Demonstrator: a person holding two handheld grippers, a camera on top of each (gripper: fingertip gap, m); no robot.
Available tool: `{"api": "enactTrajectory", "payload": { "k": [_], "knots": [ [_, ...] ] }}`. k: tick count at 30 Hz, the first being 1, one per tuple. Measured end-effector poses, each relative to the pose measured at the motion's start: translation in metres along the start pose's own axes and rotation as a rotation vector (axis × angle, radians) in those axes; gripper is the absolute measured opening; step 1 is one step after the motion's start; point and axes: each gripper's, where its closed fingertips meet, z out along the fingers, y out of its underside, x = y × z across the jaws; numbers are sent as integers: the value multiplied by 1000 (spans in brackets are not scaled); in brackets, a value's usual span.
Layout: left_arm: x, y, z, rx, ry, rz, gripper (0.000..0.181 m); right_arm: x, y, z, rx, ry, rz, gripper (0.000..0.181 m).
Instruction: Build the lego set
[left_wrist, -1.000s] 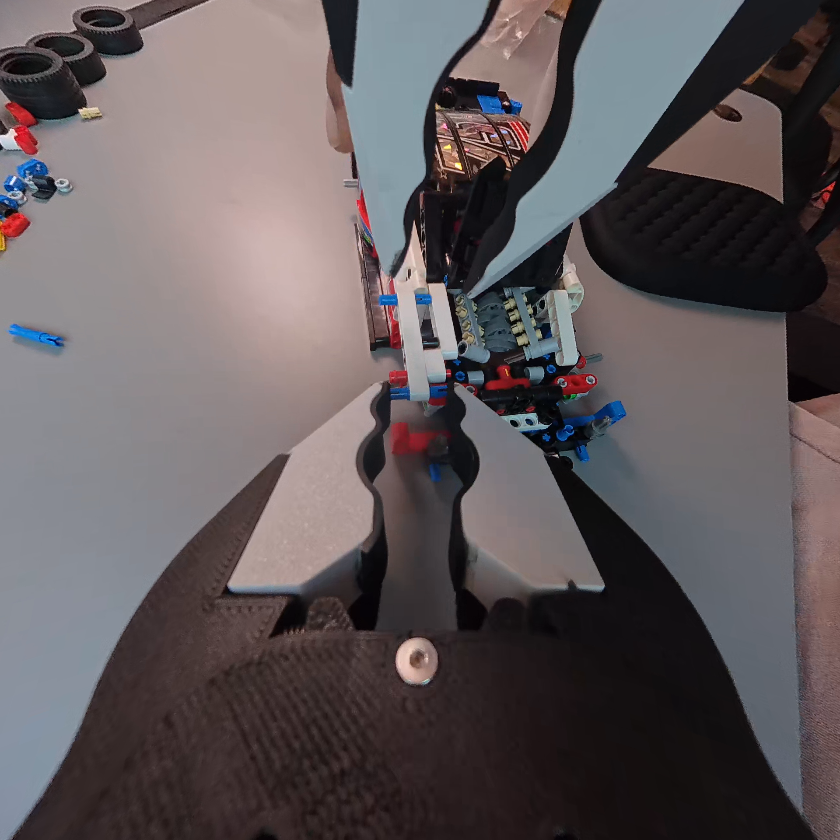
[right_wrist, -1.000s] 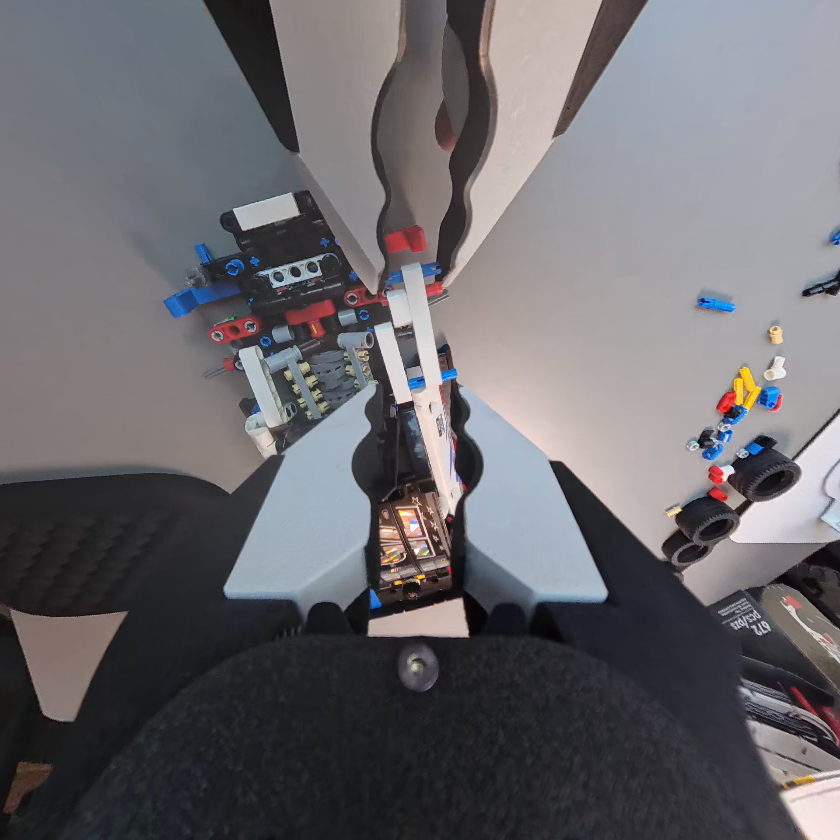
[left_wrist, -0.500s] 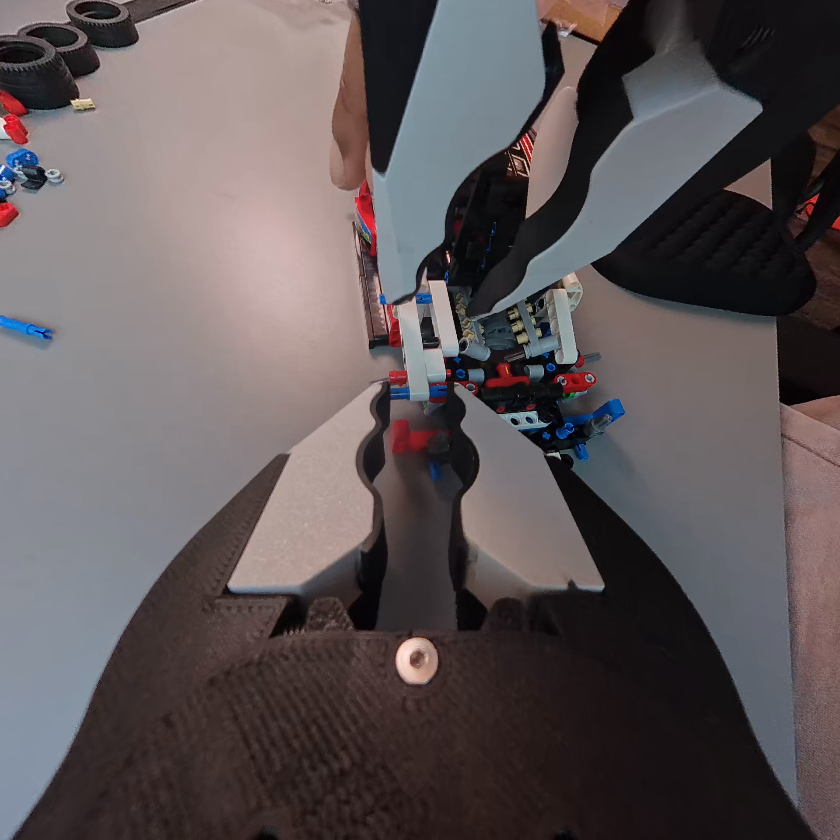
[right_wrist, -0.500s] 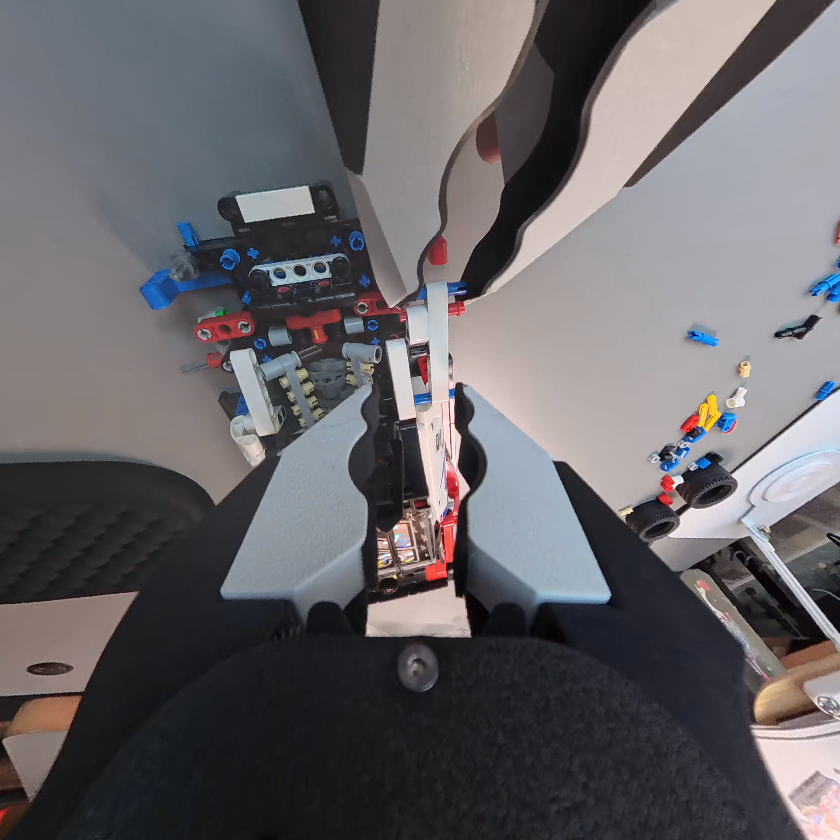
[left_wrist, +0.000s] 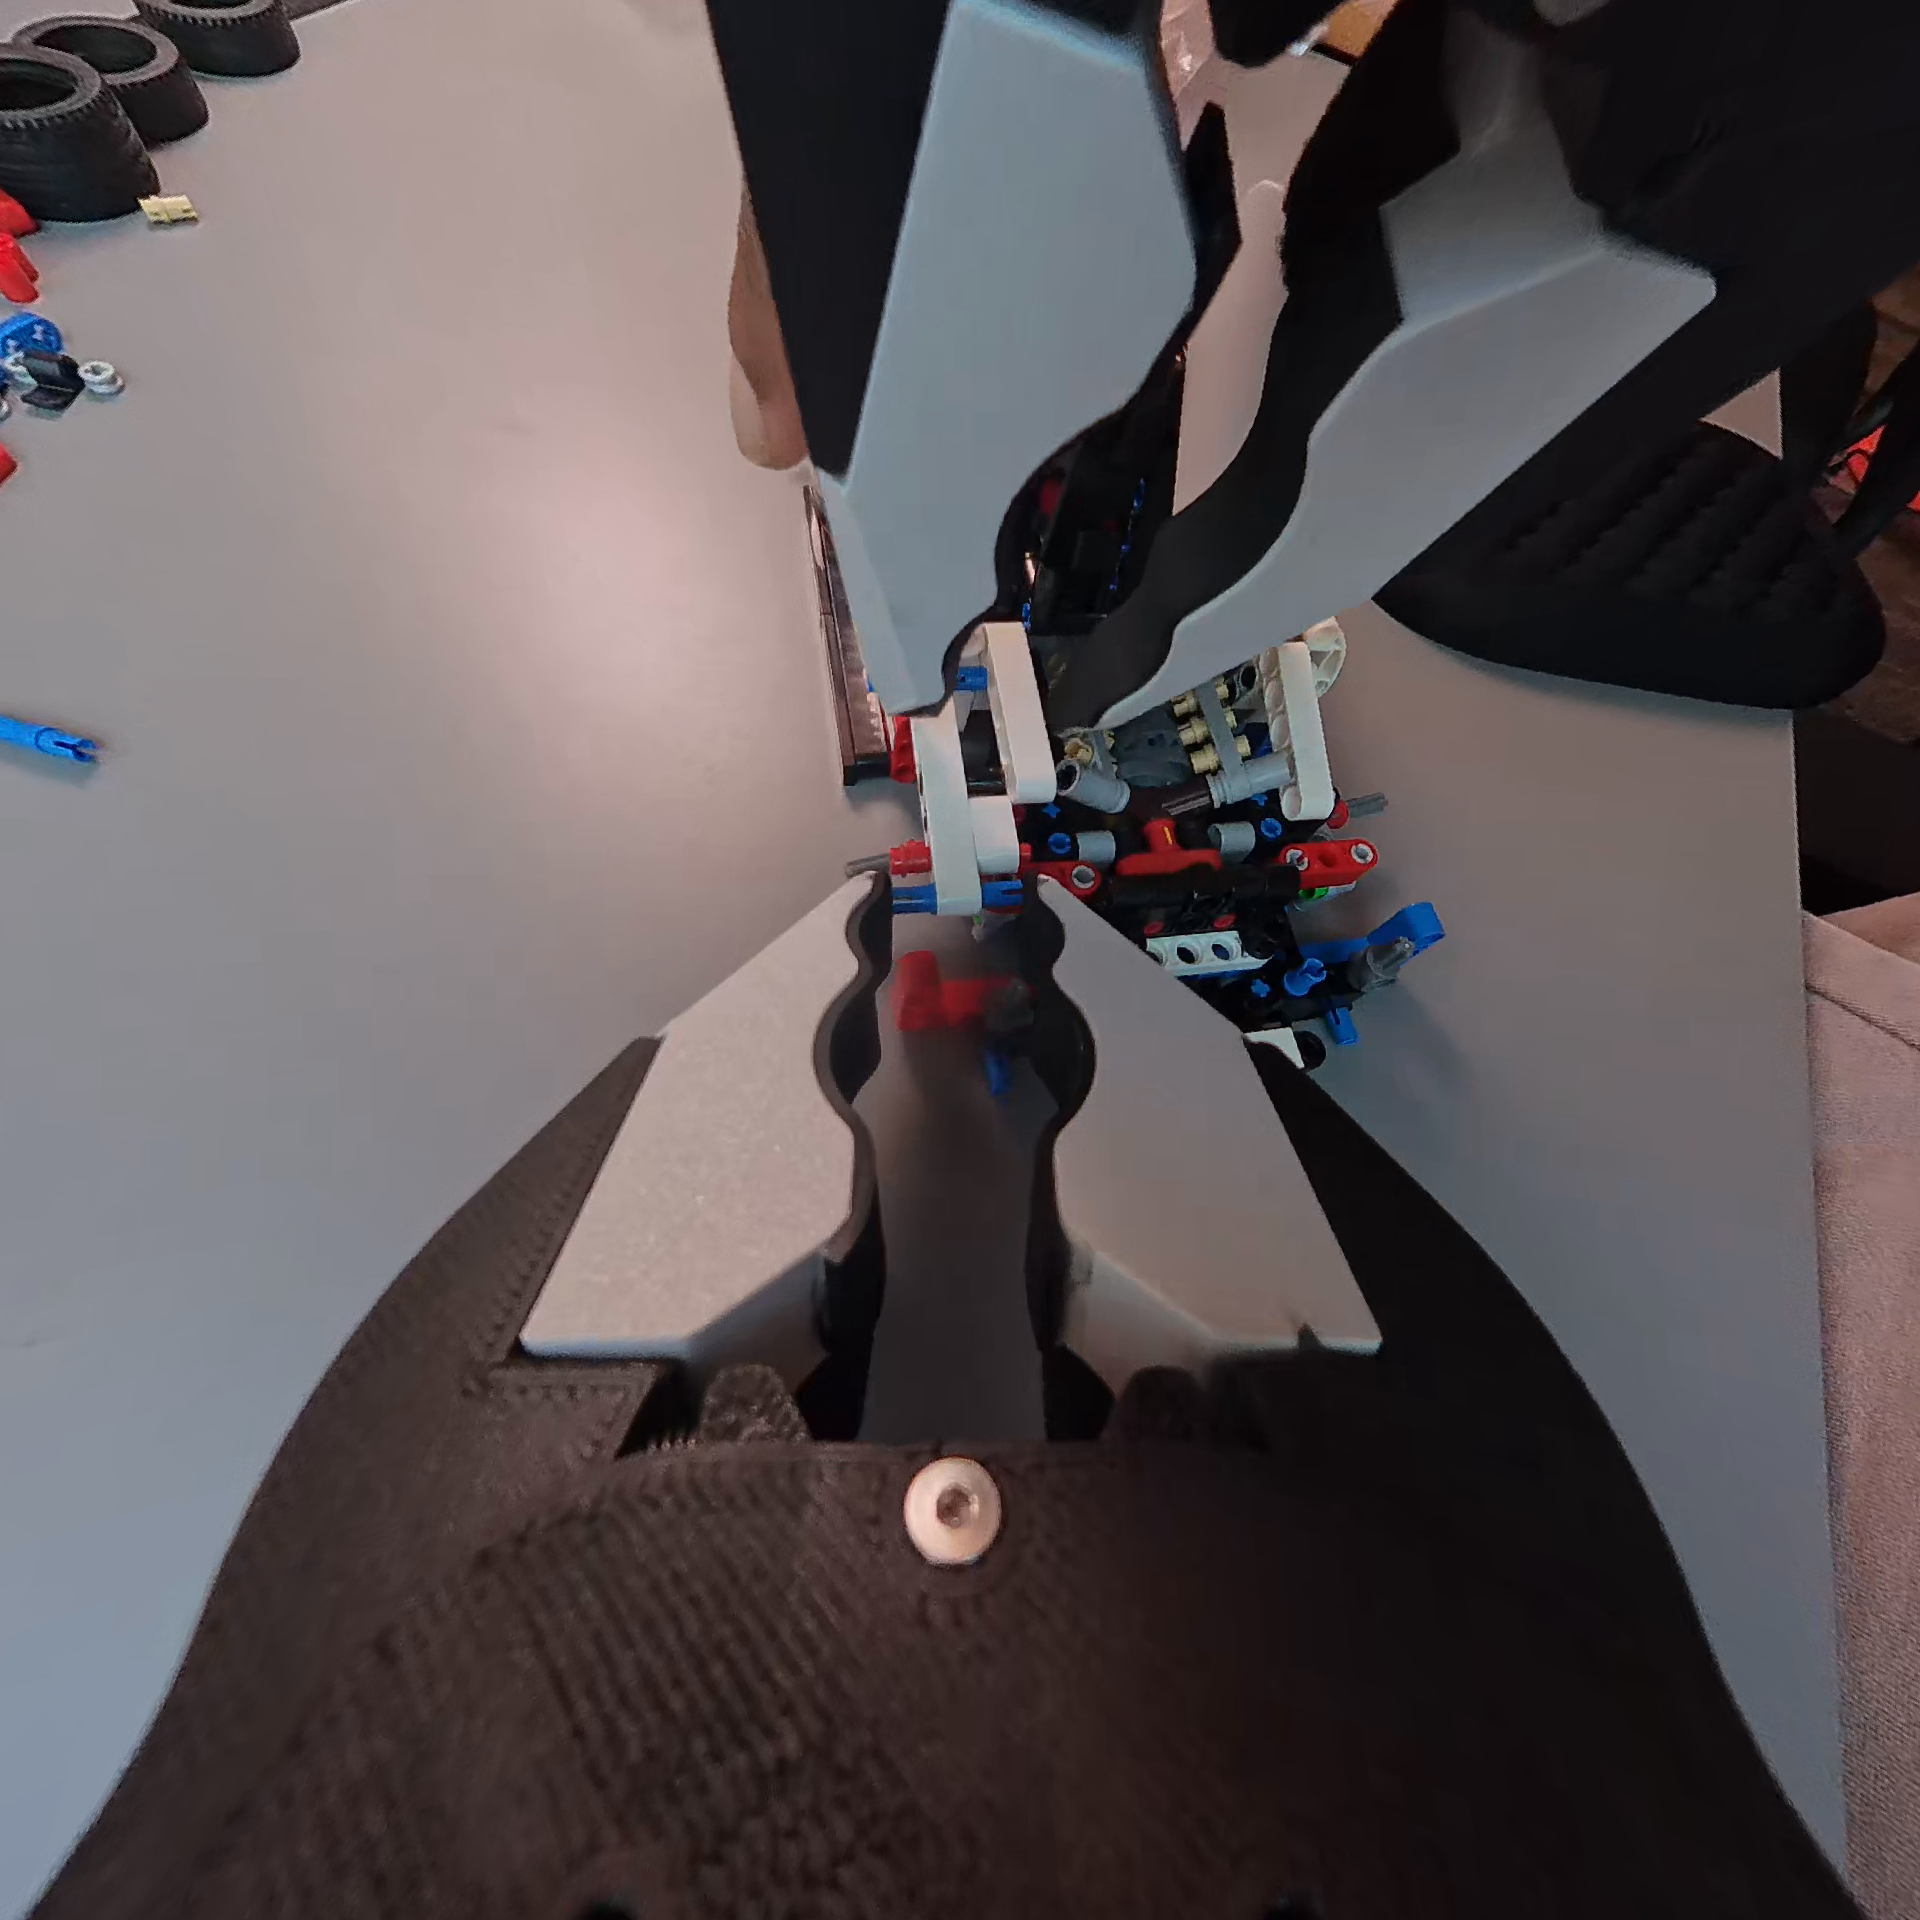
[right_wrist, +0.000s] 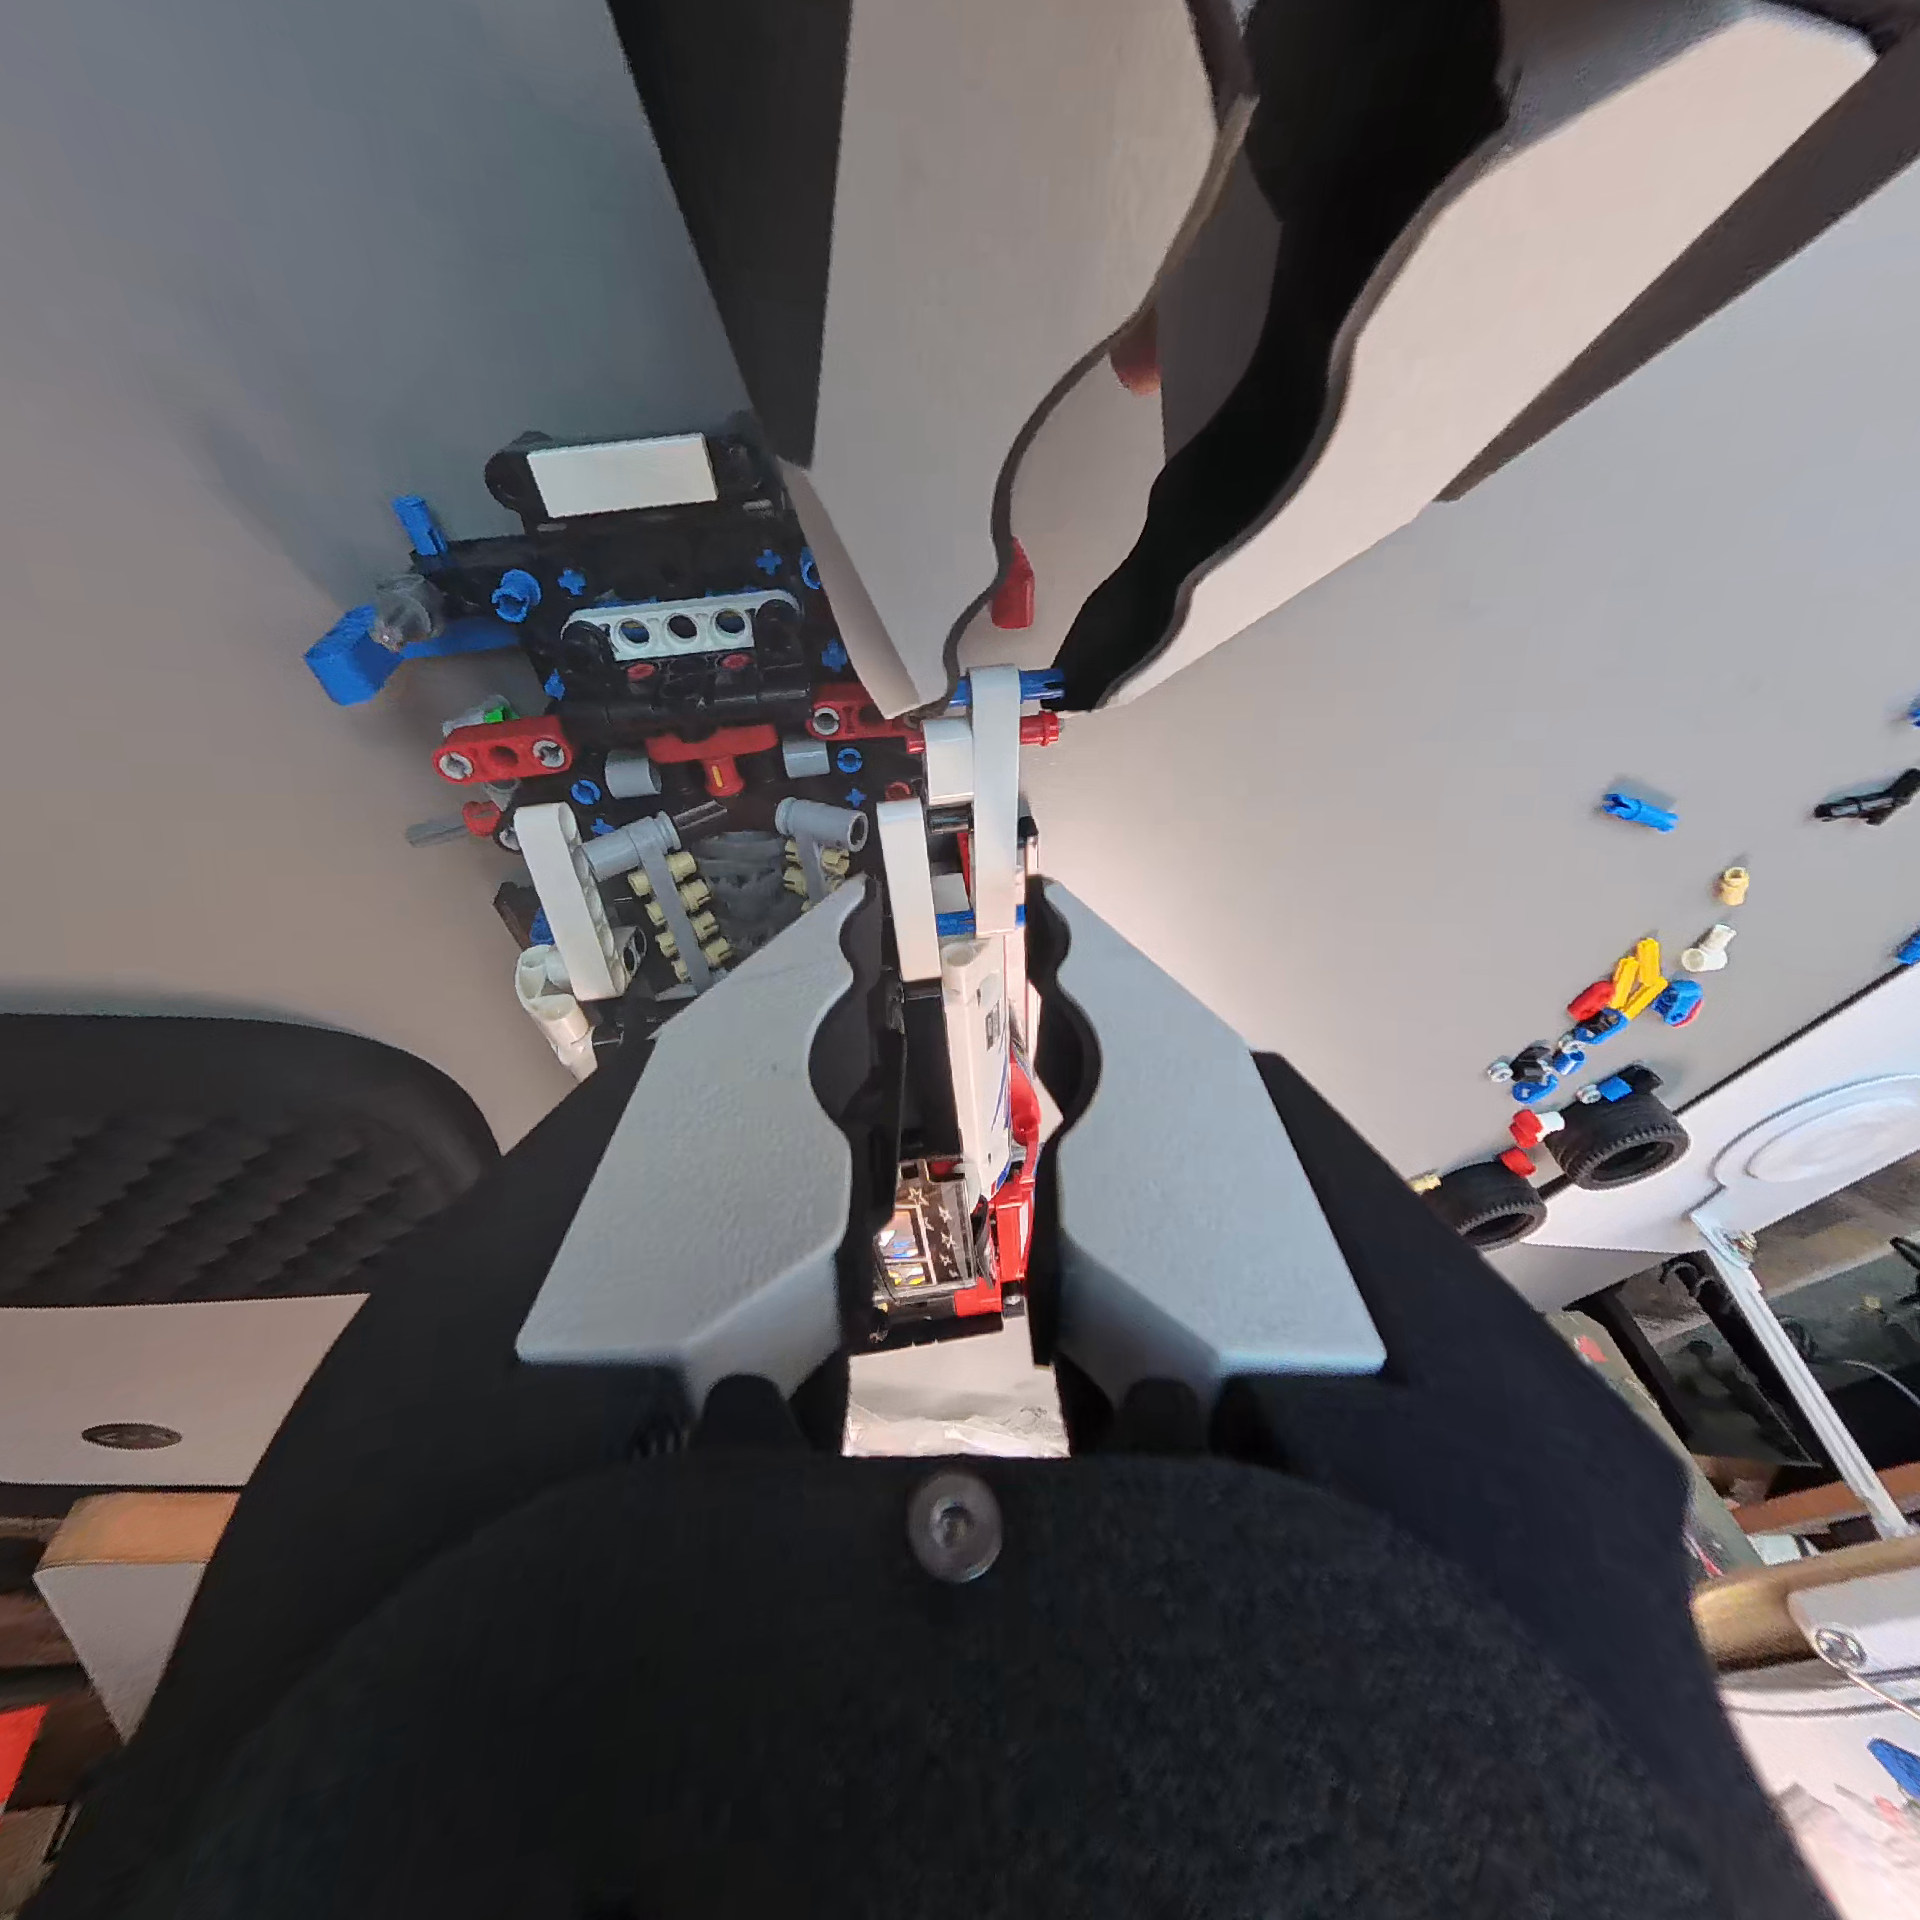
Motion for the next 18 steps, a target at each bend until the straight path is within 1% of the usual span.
{"api": "enactTrajectory", "payload": {
  "k": [8, 11, 15, 16, 18],
  "knots": [
    [0, -2, -2, 35, 21, -19, 22, -1, 5, 3, -51, -48, -20, 27],
    [0, -2, -2, 41, 25, -24, 23, 1, 5, 3, -45, -56, -9, 34],
    [0, -1, -2, 43, 30, -30, 23, 2, 4, 3, -38, -61, 8, 37],
    [1, -2, -3, 46, 36, -32, 23, 5, 6, 3, -47, -46, 11, 43],
    [1, -2, -3, 49, 42, -40, 23, 6, 8, 4, -67, -50, 16, 45]
  ]
}}
